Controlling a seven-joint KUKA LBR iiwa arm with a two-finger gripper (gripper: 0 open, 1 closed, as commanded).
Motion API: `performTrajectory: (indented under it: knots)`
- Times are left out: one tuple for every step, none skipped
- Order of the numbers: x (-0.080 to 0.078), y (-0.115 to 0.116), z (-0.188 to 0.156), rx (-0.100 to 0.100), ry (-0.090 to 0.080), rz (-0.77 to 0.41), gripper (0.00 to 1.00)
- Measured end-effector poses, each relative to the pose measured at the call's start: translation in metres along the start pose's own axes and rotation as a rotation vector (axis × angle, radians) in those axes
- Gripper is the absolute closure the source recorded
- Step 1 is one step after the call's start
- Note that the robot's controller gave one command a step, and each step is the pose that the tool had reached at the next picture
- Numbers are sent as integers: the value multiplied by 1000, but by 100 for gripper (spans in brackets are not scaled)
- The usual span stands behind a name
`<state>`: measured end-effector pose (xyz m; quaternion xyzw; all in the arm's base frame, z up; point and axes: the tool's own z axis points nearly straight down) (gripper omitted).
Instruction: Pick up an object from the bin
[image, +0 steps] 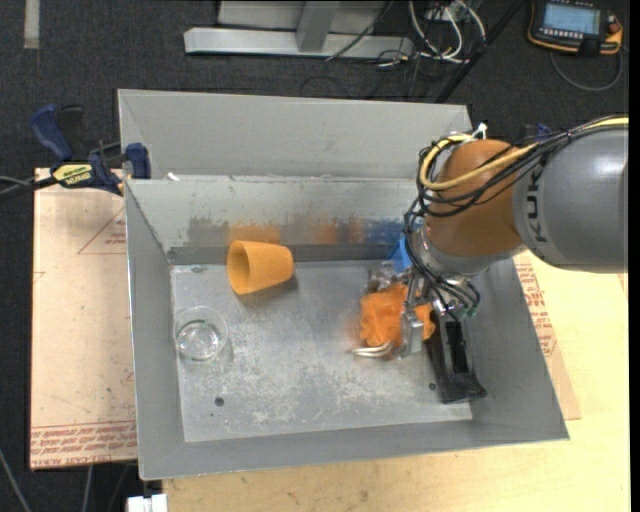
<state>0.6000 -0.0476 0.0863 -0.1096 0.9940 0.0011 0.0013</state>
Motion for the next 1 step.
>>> performTrajectory:
  knots:
    - [-5, -7, 16, -3, 2, -259, 100]
